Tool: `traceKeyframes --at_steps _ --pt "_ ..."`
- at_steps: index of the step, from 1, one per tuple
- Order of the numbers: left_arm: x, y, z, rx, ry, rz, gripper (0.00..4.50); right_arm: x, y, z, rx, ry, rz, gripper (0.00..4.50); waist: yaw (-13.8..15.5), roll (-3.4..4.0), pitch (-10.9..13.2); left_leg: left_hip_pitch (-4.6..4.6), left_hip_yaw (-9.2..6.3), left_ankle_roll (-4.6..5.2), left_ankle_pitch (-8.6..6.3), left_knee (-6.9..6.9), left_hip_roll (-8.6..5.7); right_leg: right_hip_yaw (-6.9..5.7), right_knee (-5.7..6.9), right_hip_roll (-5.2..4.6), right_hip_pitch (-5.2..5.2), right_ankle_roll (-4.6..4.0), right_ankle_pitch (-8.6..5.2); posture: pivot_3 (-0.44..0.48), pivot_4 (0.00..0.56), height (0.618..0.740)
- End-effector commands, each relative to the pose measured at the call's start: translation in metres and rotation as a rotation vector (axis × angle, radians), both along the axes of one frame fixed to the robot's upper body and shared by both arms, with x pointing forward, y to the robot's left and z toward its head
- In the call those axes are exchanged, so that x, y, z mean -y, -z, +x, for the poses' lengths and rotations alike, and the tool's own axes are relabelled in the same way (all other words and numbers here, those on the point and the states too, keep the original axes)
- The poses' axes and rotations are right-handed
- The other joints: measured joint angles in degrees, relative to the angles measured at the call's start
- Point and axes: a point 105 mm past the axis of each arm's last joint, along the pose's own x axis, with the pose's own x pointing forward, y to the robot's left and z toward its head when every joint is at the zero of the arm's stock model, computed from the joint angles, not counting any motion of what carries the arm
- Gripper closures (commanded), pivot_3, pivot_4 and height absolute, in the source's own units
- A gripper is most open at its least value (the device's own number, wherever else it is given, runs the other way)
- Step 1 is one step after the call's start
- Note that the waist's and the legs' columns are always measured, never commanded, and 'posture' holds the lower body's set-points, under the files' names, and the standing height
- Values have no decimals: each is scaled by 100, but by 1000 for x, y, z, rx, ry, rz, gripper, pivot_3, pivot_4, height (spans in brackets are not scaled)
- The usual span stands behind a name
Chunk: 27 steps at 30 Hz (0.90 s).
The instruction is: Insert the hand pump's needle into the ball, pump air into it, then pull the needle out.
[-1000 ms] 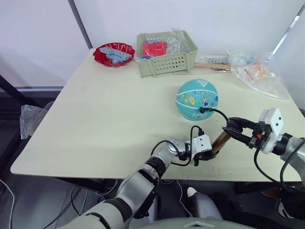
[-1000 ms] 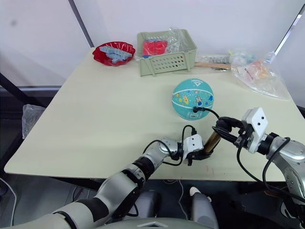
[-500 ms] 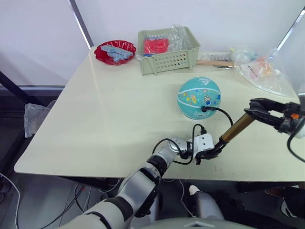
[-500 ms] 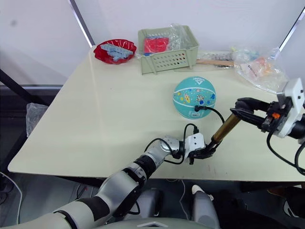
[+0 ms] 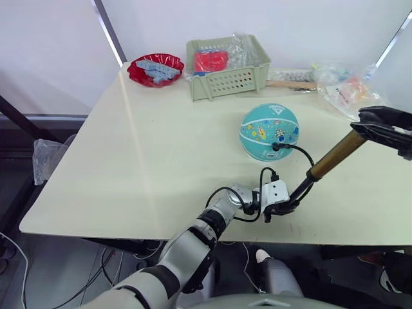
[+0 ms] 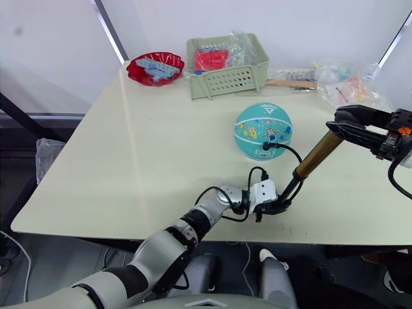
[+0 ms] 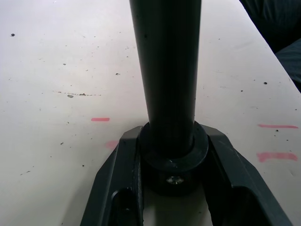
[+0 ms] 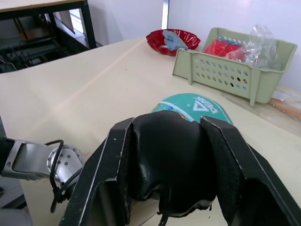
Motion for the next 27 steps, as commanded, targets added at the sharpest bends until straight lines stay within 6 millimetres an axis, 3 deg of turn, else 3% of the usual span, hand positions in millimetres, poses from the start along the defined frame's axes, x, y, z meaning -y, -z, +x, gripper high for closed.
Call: traceKeyframes --at_steps 1,5,16,19,27 --pt "-40 58 -19 -140 -50 219 3312 0 19 4 -24 26 -69 2868 -6 -7 -7 2 0 -14 -8 0 1 0 0 1 1 0 0 0 150 737" --pt "-41 58 -18 -139 -53 220 3312 -7 65 9 -110 23 -112 2868 -11 -52 -42 9 -2 -16 -9 -1 7 0 1 2 4 -1 -1 0 150 737" --pt "-42 58 -17 -134 -57 223 3312 -20 151 9 -187 46 -123 2868 -15 -88 -79 17 -6 -19 -11 -2 9 -1 1 -1 4 -2 -1 0 150 737" --pt "-44 58 -16 -131 -57 226 3312 -22 153 9 -173 41 -128 2868 -19 -80 -83 18 -5 -19 -11 -3 9 1 1 -1 4 -2 -1 0 150 737" --pt "-46 58 -15 -132 -59 230 3312 -13 88 15 -34 25 -75 2868 -13 -47 -49 16 -5 -19 -11 -2 6 1 1 1 4 -2 0 0 150 737"
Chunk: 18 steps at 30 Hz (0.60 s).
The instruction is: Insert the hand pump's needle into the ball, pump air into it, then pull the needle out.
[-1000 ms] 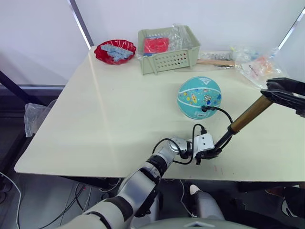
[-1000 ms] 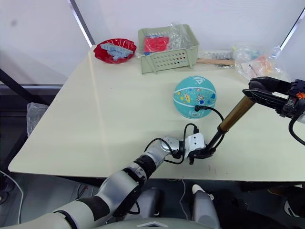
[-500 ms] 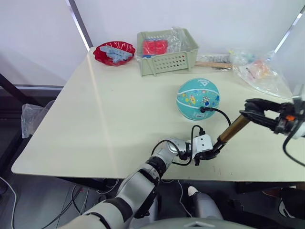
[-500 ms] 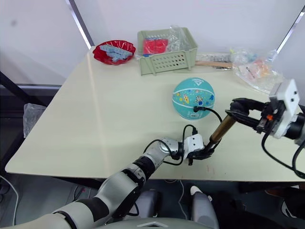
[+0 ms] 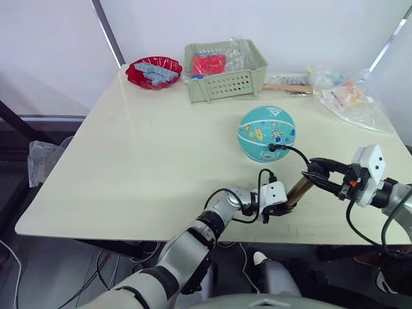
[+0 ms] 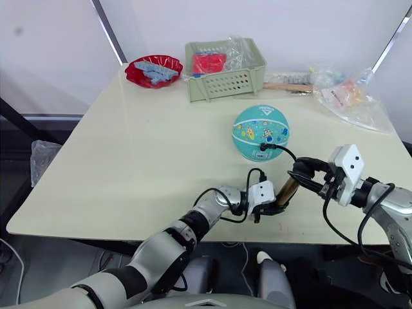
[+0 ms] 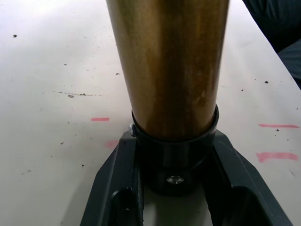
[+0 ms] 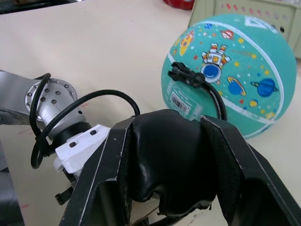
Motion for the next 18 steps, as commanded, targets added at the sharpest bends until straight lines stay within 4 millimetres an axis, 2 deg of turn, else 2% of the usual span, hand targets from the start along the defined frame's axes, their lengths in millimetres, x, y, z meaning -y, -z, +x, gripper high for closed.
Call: traceKeyframes --at_steps 1,3,5,9,18 --pt "-43 55 -16 -136 -52 215 3312 16 -34 3 71 36 -4 2868 9 12 12 -7 0 0 0 0 -1 0 0 3 -1 0 0 0 150 737" --pt "-42 55 -16 -137 -51 214 3312 20 -56 2 106 27 7 2868 12 29 26 -9 0 1 0 0 -3 -2 -1 5 -1 0 0 0 150 737" --pt "-42 55 -16 -137 -51 213 3312 22 -68 1 123 23 13 2868 12 37 40 -13 2 5 3 0 -8 -1 -1 2 -3 2 1 0 150 737" --pt "-41 54 -16 -138 -50 209 3312 29 -113 -4 194 17 8 2868 9 62 62 -13 2 4 2 3 -8 -2 -1 2 -3 2 1 0 150 737" --pt "-40 54 -17 -137 -47 210 3312 38 -162 -16 255 27 27 2868 12 58 73 -19 8 4 2 3 -9 2 -2 -4 -5 5 3 0 150 737"
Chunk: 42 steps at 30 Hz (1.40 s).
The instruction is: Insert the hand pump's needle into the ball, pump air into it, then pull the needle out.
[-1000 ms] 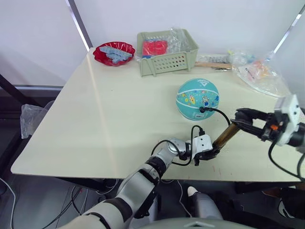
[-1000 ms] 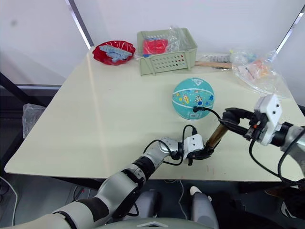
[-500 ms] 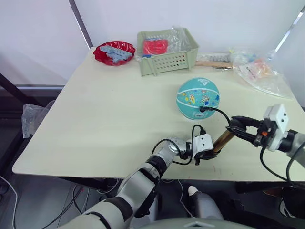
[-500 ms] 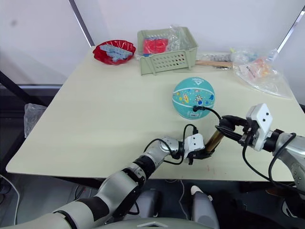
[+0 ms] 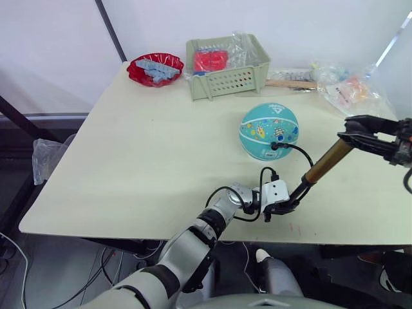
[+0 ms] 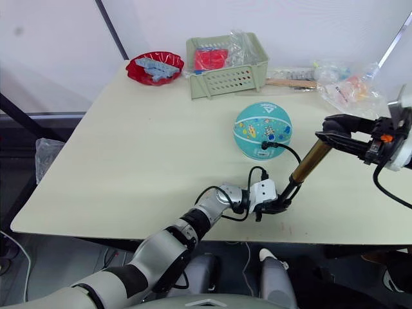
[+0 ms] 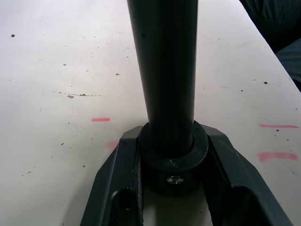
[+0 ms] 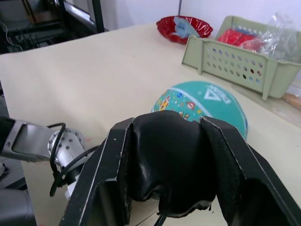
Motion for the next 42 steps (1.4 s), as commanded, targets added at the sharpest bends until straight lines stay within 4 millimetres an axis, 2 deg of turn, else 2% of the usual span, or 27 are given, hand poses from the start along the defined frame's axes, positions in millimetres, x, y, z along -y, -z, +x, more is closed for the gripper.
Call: traceKeyframes --at_steps 1,6,7,10,13,17,22,28,30,33,39,42 --pt "-43 59 -17 -141 -57 223 3312 16 -49 -11 175 65 -6 2868 2 -1 0 0 0 0 0 0 1 -1 0 0 0 0 0 0 150 737" --pt "-43 59 -17 -141 -57 224 3312 16 -56 -13 179 64 26 2868 5 6 3 -3 0 0 0 0 1 1 0 -2 -4 0 0 0 150 737" --pt "-43 59 -18 -141 -57 225 3312 14 -47 -12 146 58 11 2868 5 6 3 -9 0 2 1 0 0 1 1 -1 -11 0 0 0 150 737" --pt "-43 60 -18 -142 -60 225 3312 7 -1 -7 11 39 -51 2868 13 -5 -3 -12 0 22 13 0 1 1 1 1 -14 0 0 0 150 737" --pt "-43 60 -18 -143 -64 224 3312 4 22 -5 -26 40 -45 2868 7 -31 -23 -6 -2 22 13 -3 5 -1 0 5 -11 4 3 0 150 737" --pt "-44 60 -18 -142 -66 224 3312 3 65 1 -75 66 -97 2868 -3 -51 -36 8 1 -1 0 -2 7 4 1 1 1 0 0 0 150 737" --pt "-44 61 -18 -140 -64 229 3312 -4 112 4 -137 90 -71 2868 -8 -83 -80 17 -7 -4 -2 -3 14 1 1 -4 4 -3 -1 0 150 737" --pt "-44 60 -17 -140 -65 229 3312 -9 148 1 -168 100 -77 2868 -9 -98 -96 19 -7 -4 -2 -3 13 1 1 0 4 -2 -1 0 150 737" --pt "-44 60 -18 -139 -63 230 3312 -11 149 1 -160 92 -85 2868 -7 -94 -95 19 -8 -4 -2 -3 12 1 1 -1 4 -3 -1 0 150 737" --pt "-44 61 -19 -139 -53 235 3312 -12 136 3 -118 85 -73 2868 -7 -88 -96 19 -7 -4 -2 -3 12 0 1 3 4 -3 -1 0 150 737" --pt "-44 62 -20 -138 -45 237 3312 -12 86 1 -2 13 -24 2868 -1 -59 -72 14 -7 -4 -2 -3 7 -1 0 6 3 -2 -1 0 150 737" --pt "-45 62 -20 -137 -41 237 3312 -8 59 0 37 -2 -35 2868 4 -16 -43 6 -5 -2 -1 -2 2 0 1 5 1 -1 0 0 150 737"
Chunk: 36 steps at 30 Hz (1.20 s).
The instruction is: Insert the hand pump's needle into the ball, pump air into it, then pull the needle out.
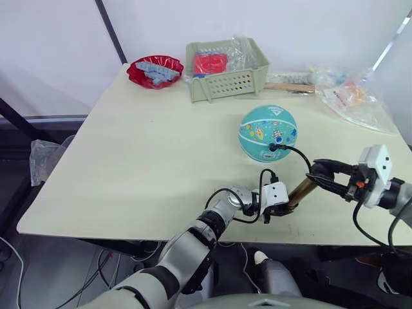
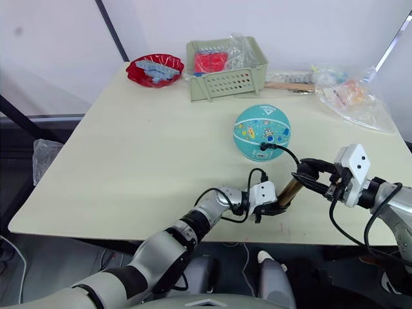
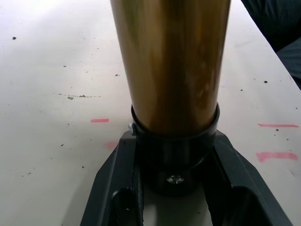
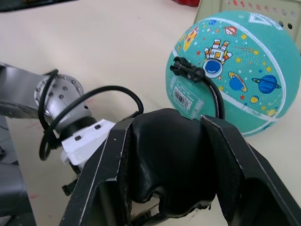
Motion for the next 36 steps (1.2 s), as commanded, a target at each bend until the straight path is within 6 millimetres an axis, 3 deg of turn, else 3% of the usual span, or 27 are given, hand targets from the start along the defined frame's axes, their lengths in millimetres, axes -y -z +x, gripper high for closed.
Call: traceKeyframes --at_steps 1,3,9,18,22,36 --pt "-44 59 -19 -147 -45 231 3312 11 -50 -2 127 3 -3 2868 3 7 6 -1 0 1 1 0 -1 0 0 0 0 0 0 0 150 737" --pt "-43 59 -20 -147 -36 231 3312 14 -75 -5 146 -10 22 2868 7 16 14 -3 -3 14 8 -1 0 -6 0 3 0 1 1 0 150 737" --pt "-42 59 -22 -148 -28 229 3312 18 -119 -13 173 -26 65 2868 17 28 35 -8 -2 25 15 -1 -1 -5 -2 -1 -3 -1 0 0 150 737" --pt "-42 60 -22 -148 -28 230 3312 21 -149 -21 201 -32 80 2868 16 29 38 -14 -1 26 15 -2 0 -4 -3 -3 -10 -1 0 0 150 737" --pt "-43 60 -21 -146 -25 233 3312 21 -134 -17 159 -23 51 2868 16 30 37 -19 0 26 15 -2 -1 -3 -3 -3 -15 -1 1 0 150 737" --pt "-44 59 -21 -146 -23 237 3312 3 -18 -4 -41 -16 -34 2868 -15 -39 -21 7 -3 1 1 -4 11 -3 -1 2 3 -1 0 0 150 737"
